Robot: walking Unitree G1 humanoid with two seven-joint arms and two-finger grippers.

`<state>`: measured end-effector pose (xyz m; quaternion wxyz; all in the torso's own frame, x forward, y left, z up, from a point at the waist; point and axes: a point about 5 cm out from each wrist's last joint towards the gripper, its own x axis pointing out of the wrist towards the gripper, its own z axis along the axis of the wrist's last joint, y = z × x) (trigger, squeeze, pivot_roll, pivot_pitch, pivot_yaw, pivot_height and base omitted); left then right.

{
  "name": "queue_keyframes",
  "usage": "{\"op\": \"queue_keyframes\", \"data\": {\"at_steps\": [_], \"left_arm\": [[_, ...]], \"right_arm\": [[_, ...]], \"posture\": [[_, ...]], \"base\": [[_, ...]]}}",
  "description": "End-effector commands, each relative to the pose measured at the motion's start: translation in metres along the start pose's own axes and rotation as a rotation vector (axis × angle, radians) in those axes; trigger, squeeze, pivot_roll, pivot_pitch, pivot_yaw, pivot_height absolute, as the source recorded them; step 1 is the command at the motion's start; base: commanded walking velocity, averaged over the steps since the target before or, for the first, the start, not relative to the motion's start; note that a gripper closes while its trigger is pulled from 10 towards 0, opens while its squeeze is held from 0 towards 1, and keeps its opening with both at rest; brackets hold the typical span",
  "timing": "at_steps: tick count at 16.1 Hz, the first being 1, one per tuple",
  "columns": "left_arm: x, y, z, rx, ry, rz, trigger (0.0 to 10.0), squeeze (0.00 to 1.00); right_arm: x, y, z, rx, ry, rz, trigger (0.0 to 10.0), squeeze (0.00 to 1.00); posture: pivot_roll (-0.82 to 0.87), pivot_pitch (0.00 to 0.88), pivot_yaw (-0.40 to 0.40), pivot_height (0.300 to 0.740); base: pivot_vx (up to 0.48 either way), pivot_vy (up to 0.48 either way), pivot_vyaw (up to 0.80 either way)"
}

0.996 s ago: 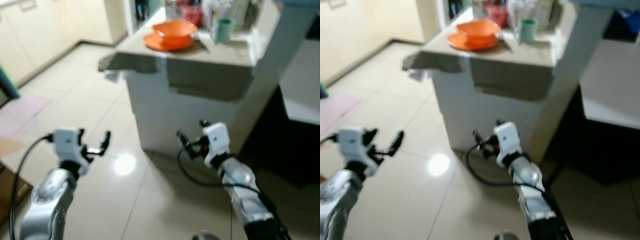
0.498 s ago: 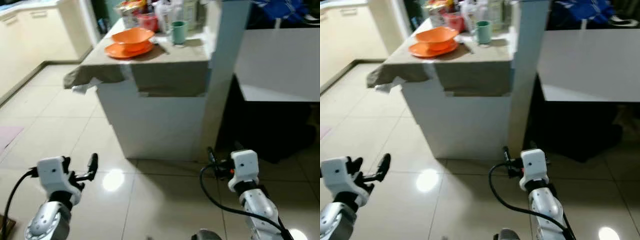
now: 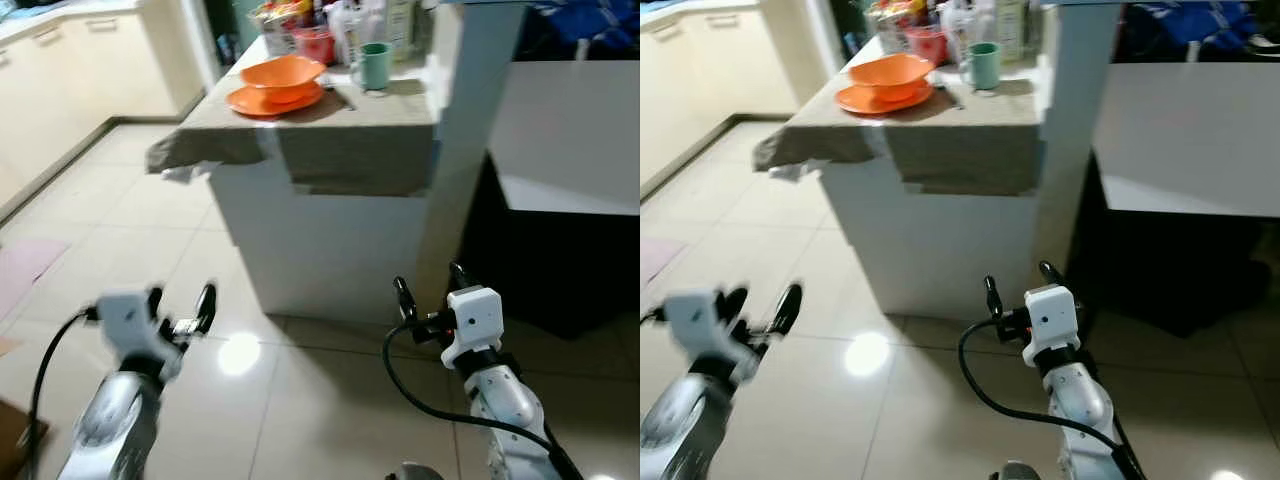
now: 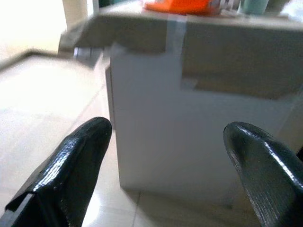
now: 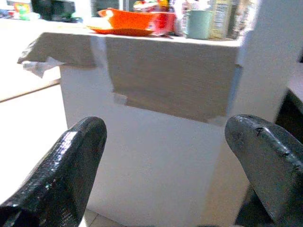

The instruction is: Setting the table

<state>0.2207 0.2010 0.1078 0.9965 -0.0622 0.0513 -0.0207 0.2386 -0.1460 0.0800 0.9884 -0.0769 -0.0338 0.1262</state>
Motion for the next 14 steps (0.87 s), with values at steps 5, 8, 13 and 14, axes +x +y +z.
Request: {"op": "queue_keyframes", "data": {"at_steps": [5,8,13,14], "left_arm": [[0.004,-0.003,0.019,0.093,-0.066,-0.032,10.0,0.00],[0.010,-0.012,0.028,0.124,-0.081,-0.105,10.0,0.00],[0.011,-0.022,0.027,0.136,-0.072,-0.172,10.0,0.00],[0.011,-0.022,0.027,0.134,-0.067,-0.175,10.0,0.00]], "right_arm": [[0.019,-0.004,0.033,0.000,-0.149,-0.033,10.0,0.00],[0.028,-0.010,0.045,-0.007,-0.205,-0.131,10.0,0.00],[0.023,0.000,0.030,0.016,-0.142,-0.114,10.0,0.00],[0.024,0.001,0.029,0.019,-0.137,-0.110,10.0,0.00]], "posture": [[-0.12,0.000,0.116,0.719],[-0.12,0.000,0.121,0.719],[-0.12,0.000,0.129,0.719],[-0.12,0.000,0.130,0.719]], "base": [[0.343,0.335,0.00],[0.351,0.328,0.00],[0.432,0.000,-0.70],[0.431,0.000,-0.69]]}}
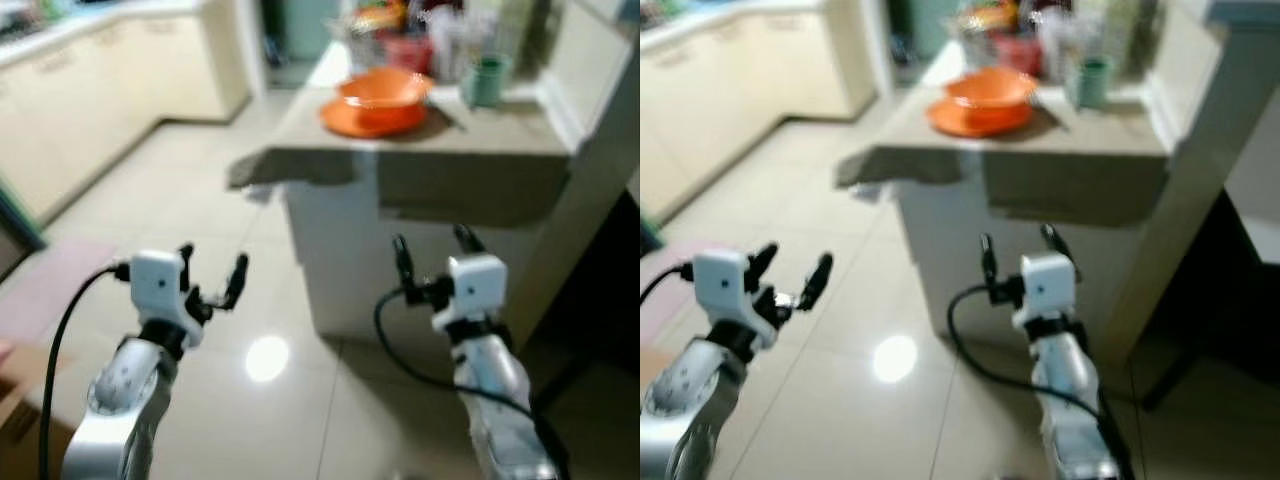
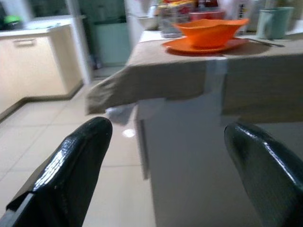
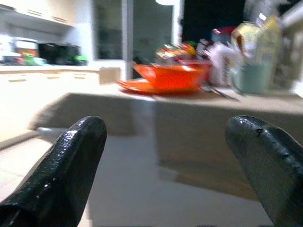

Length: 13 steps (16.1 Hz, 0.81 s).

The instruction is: Setting the table

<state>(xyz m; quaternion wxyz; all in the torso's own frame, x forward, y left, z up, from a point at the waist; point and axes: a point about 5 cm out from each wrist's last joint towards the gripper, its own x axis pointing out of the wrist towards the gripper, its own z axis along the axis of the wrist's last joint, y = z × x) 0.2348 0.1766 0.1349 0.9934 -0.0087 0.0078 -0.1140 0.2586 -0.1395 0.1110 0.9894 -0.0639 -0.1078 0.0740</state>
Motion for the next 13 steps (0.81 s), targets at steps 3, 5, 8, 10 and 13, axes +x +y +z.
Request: {"op": "queue_keyframes", "data": {"at_steps": [3,5,8,10,13], "left_arm": [[-0.0005,0.0041,0.0010,0.015,0.017,-0.005,10.0,0.00],[0.0002,0.0028,0.0002,0.027,0.024,-0.022,10.0,0.00],[0.0012,0.0009,-0.0007,0.028,0.029,-0.042,10.0,0.00],[0.0017,0.0002,-0.0005,0.025,0.028,-0.046,10.0,0.00],[0.0032,-0.0015,-0.0008,0.019,0.029,-0.059,10.0,0.00]], "right_arm": [[0.0014,0.0068,-0.0047,-0.005,0.028,0.012,10.0,0.00],[0.0009,0.0078,-0.0073,-0.015,0.045,0.021,10.0,0.00],[0.0004,0.0099,-0.0103,0.000,0.059,0.034,10.0,0.00],[0.0005,0.0104,-0.0098,-0.004,0.056,0.042,10.0,0.00],[0.0016,0.0137,-0.0084,-0.004,0.044,0.057,10.0,0.00]], "posture": [[-0.12,0.000,0.129,0.719],[-0.12,0.000,0.129,0.719],[-0.12,0.000,0.129,0.719],[-0.12,0.000,0.128,0.719],[-0.12,0.000,0.126,0.719]], "base": [[0.431,0.000,-0.67],[0.456,0.000,0.00],[0.480,0.000,-0.37],[0.480,0.000,-0.68],[0.480,0.000,-0.72]]}}
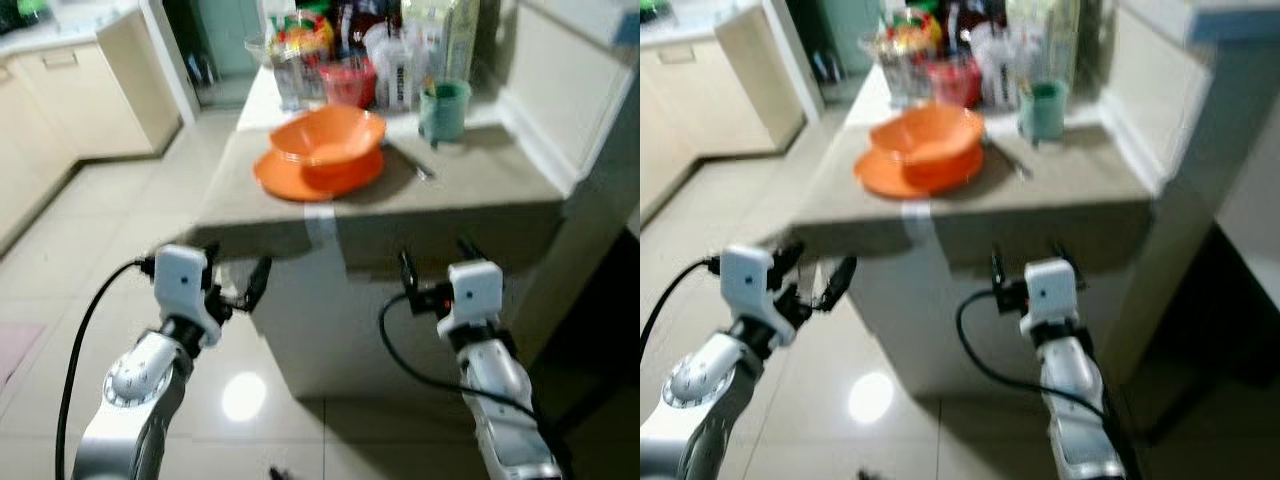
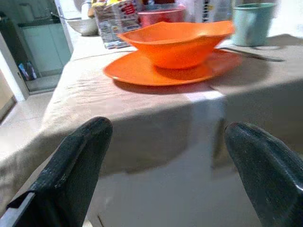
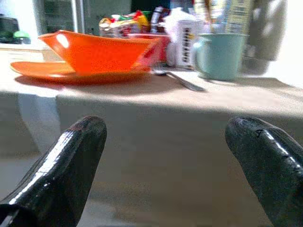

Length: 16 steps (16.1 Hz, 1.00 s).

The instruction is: Setting the table

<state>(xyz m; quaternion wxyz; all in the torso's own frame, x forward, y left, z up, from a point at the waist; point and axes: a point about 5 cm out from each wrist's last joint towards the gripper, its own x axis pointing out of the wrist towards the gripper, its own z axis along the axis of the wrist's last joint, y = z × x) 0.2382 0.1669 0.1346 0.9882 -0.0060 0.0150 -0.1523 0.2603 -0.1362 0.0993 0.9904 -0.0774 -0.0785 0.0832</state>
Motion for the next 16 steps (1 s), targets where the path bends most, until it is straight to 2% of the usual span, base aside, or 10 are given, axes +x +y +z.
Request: {"op": "queue_keyframes", "data": {"at_steps": [1,10,16], "left_arm": [[-0.0023,0.0068,-0.0001,0.024,0.013,0.017,10.0,0.00],[-0.0011,0.0127,0.0020,0.023,0.008,0.058,10.0,0.00],[0.0000,0.0133,0.0016,0.025,0.008,0.064,10.0,0.00]], "right_arm": [[0.0026,0.0097,0.0036,0.015,-0.018,0.035,10.0,0.00],[0.0061,0.0140,0.0015,0.002,-0.008,0.065,10.0,0.00],[0.0075,0.0145,0.0015,0.003,-0.008,0.075,10.0,0.00]], "posture": [[-0.12,0.000,0.126,0.719],[-0.11,0.000,0.122,0.719],[-0.10,0.000,0.121,0.719]], "base": [[0.480,0.000,-0.64],[0.031,0.000,0.00],[0.000,-0.422,0.00]]}}
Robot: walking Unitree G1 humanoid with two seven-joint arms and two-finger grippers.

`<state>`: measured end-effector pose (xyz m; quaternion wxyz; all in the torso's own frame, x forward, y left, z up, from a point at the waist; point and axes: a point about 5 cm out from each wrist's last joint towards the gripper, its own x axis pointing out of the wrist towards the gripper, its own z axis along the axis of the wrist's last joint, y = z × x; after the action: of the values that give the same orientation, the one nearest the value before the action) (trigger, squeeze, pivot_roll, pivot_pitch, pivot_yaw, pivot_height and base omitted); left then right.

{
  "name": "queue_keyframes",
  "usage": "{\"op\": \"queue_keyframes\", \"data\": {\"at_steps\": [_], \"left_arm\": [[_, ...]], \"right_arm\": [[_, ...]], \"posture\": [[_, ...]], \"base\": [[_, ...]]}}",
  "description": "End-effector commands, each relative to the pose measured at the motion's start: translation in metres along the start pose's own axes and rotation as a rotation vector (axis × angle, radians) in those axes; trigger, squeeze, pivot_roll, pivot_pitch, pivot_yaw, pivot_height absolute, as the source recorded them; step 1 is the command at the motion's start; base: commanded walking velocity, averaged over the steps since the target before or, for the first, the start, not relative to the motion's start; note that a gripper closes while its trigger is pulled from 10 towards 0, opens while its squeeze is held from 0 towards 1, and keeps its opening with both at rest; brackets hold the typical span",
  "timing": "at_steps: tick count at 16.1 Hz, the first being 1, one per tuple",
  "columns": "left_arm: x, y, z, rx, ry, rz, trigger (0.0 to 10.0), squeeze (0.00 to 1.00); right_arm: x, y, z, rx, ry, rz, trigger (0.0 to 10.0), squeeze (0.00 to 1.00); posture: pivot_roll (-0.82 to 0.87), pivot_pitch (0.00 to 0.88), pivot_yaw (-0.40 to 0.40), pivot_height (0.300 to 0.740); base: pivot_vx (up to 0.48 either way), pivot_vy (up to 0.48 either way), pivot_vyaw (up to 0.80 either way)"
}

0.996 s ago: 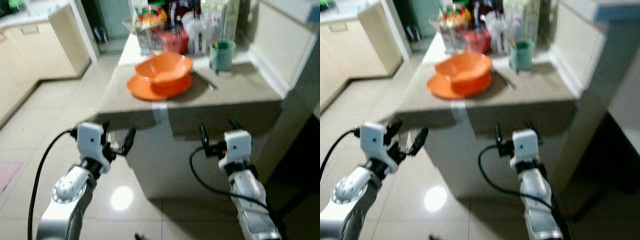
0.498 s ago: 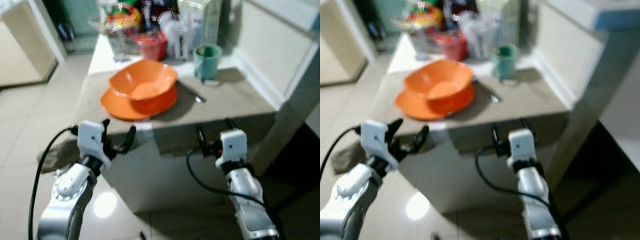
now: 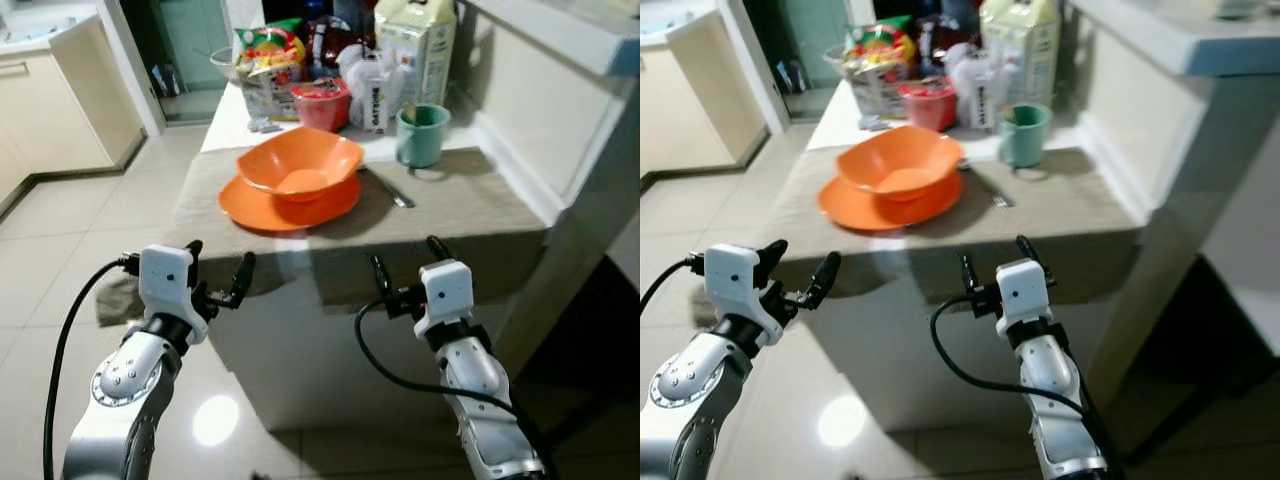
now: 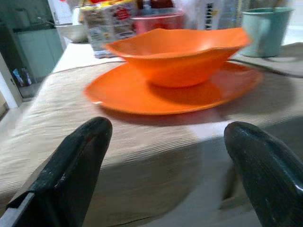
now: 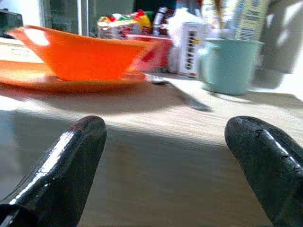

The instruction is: Setting the table

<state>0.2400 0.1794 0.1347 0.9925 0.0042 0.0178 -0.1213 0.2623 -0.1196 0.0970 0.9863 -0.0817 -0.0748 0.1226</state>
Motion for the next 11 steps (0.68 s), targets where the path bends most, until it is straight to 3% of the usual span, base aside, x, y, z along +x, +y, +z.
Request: {"op": "queue_keyframes", "data": {"at_steps": [1,4,7,11], "left_arm": [[0.002,0.001,0.001,0.009,0.001,0.000,10.0,0.00],[0.003,0.003,0.000,0.020,0.011,0.007,10.0,0.00],[0.003,0.006,-0.001,0.030,0.015,0.023,10.0,0.00],[0.019,0.020,0.021,0.086,-0.017,0.034,10.0,0.00]], "right_arm": [[0.003,-0.002,0.002,0.006,-0.010,-0.005,10.0,0.00],[0.003,-0.001,0.001,0.006,-0.009,-0.001,10.0,0.00],[0.002,0.000,0.000,0.005,-0.007,0.001,10.0,0.00],[0.002,0.000,-0.001,0.000,-0.008,0.012,10.0,0.00]], "posture": [[-0.11,0.000,0.121,0.719],[-0.10,0.000,0.123,0.719],[-0.10,0.000,0.125,0.719],[-0.10,0.000,0.123,0.719]], "base": [[0.000,-0.420,0.00],[0.086,-0.412,0.00],[0.000,0.000,0.00],[0.000,0.000,0.00]]}}
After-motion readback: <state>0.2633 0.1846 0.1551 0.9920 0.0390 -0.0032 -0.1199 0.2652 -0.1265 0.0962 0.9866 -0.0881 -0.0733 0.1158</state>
